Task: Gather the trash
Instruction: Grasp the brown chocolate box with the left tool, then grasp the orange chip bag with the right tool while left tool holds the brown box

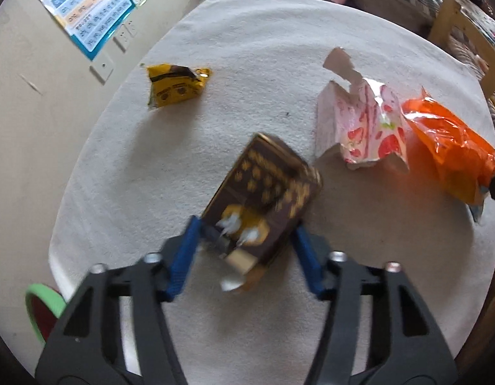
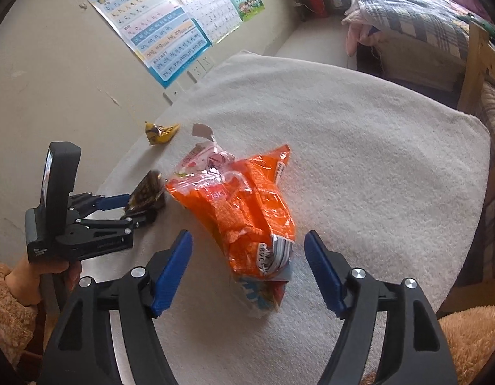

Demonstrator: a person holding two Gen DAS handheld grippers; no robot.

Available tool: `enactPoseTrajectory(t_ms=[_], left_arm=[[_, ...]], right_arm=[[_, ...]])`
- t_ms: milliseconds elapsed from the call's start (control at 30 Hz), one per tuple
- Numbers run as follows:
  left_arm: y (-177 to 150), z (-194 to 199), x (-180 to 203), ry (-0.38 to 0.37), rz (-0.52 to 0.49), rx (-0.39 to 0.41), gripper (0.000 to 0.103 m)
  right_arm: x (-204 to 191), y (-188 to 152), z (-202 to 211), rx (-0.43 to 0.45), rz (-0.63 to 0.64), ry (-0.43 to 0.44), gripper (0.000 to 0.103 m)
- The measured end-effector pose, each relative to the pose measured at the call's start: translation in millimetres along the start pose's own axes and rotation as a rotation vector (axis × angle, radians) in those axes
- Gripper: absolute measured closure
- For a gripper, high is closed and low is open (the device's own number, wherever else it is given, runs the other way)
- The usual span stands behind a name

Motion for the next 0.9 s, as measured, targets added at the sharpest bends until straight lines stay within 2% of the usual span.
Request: enactPoseTrajectory(t_ms=[67,233,300,533,700,900], left_arm=[[-4,4,-2,-0.011,0.035,0.002,0.058],[-14,20,-7,-0.041,0.139,0.018,0.058],[-19,32,-7,-0.043,0.157,0.039,0.058],[-32,69,-7,-0.075,0.268,0.109,0.058],[-39,95,-5,-0.066,0.305,0.172,0.058],[-48,111,-4,-0.070,0.324,0.201,0.058]], right_arm=[[-1,1,-1,0.002,0.009,-0.007,0.029],[0,3,-2,0.007,0.023,-0.038,0.027],[1,4,-2,0.012,0.024,-0.045,0.024],[3,5,-4,-0.002,0.012,-0.044,0.024],[1,4,-3,0.001,0.012,-0.039,0.024],[-6,0,-5,-0.010,0.039,-0.023,0.025]])
Point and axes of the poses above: each gripper's, at about its wrist camera, not at the fingertips, and z roughly against the way its jaws point, x to its right, y to its top, the point moved 6 cm from there along -z, roughly the way its jaws point, and after that the axes turned 6 degrees about y, right-handed, at the moved point
